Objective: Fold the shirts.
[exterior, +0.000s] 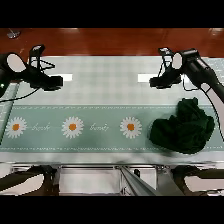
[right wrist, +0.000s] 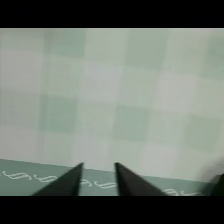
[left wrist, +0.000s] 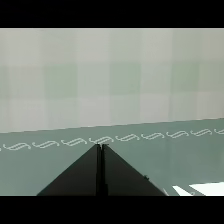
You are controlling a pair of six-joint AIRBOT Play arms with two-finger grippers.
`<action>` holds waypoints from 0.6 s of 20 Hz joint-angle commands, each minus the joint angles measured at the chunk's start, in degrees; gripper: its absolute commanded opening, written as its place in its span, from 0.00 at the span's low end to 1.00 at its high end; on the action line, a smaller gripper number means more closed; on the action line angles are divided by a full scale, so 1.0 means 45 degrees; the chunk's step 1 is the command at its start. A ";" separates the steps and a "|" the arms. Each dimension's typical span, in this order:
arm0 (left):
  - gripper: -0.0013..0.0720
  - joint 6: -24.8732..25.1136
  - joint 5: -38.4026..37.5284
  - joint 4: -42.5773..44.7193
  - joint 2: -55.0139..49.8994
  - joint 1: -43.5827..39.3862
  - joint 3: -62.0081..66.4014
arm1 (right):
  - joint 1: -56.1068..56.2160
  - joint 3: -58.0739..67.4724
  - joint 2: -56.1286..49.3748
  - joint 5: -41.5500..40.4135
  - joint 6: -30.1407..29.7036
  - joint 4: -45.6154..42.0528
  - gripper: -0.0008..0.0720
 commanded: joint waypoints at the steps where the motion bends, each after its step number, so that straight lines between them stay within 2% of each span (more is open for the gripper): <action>1: 0.53 -0.0058 -0.0597 -0.0175 -0.0044 0.0019 0.0185 | 0.0005 0.0015 0.0583 0.0724 -0.0024 -0.0612 0.80; 2: 0.98 0.0311 -0.1146 -0.0117 -0.0039 0.0019 0.0481 | 0.0005 0.0015 0.1030 0.1054 -0.0053 -0.1195 0.80; 4: 0.97 0.0699 -0.1681 0.0015 0.0403 0.0049 0.1059 | -0.0233 0.0010 0.2278 0.1957 -0.0092 -0.2540 0.80; 7: 0.97 0.0714 -0.1044 -0.0034 0.2730 0.0019 0.0544 | -0.1841 -0.0680 0.4469 0.2968 0.0257 -0.2730 0.80; 9: 0.98 0.0704 -0.0894 -0.0034 0.4702 0.0015 -0.0996 | -0.3181 -0.2375 0.6402 0.2846 0.0748 -0.2662 0.88; 12: 0.98 0.0695 -0.0588 -0.0578 0.7461 0.0015 -0.4444 | -0.4915 -0.6047 0.9258 0.2030 0.0942 -0.2142 0.88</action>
